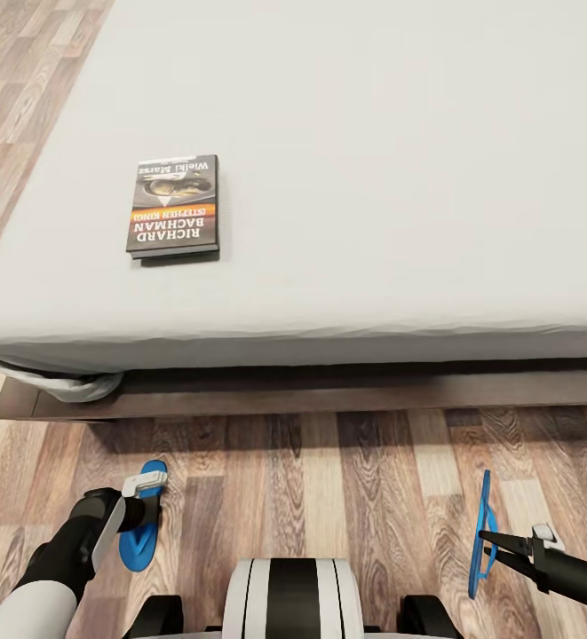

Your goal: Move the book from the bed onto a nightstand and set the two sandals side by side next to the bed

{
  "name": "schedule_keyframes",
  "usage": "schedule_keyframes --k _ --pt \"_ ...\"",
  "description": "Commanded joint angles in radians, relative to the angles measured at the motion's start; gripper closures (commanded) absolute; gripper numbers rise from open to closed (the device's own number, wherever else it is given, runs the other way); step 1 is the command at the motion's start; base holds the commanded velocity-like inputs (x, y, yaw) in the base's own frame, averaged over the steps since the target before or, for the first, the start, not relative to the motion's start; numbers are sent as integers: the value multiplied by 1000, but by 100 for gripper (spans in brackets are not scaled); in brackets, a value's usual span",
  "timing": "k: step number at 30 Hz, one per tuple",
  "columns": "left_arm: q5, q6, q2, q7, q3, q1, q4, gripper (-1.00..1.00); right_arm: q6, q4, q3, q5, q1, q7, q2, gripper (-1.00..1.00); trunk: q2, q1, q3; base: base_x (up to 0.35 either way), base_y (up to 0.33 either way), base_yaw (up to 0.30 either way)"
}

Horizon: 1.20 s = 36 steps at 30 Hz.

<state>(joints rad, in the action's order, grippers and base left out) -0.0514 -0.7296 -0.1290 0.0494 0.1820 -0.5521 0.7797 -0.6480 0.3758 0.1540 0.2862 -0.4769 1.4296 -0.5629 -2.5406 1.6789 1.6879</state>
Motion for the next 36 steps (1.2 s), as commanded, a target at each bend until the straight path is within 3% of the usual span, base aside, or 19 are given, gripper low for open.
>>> schedule_keyframes --k 1,8,9,27,36 --pt "-5 -5 0 1 2 0 1 100 -10 0 1 2 0 2 0 100 0 0 1 0 0 0" --pt "-4 -5 0 1 2 0 1 100 -10 0 1 2 0 2 0 100 0 0 1 0 0 0" --pt "-4 -5 0 1 1 0 1 -100 -10 0 1 2 0 2 0 100 0 0 1 0 0 0" --pt "-4 -5 0 1 1 0 -1 -100 -10 0 1 2 0 3 0 100 0 0 1 0 0 0" --pt "-3 -5 0 -1 1 0 -2 -100 -10 0 1 2 0 3 0 100 2 -4 -34 0 0 0"
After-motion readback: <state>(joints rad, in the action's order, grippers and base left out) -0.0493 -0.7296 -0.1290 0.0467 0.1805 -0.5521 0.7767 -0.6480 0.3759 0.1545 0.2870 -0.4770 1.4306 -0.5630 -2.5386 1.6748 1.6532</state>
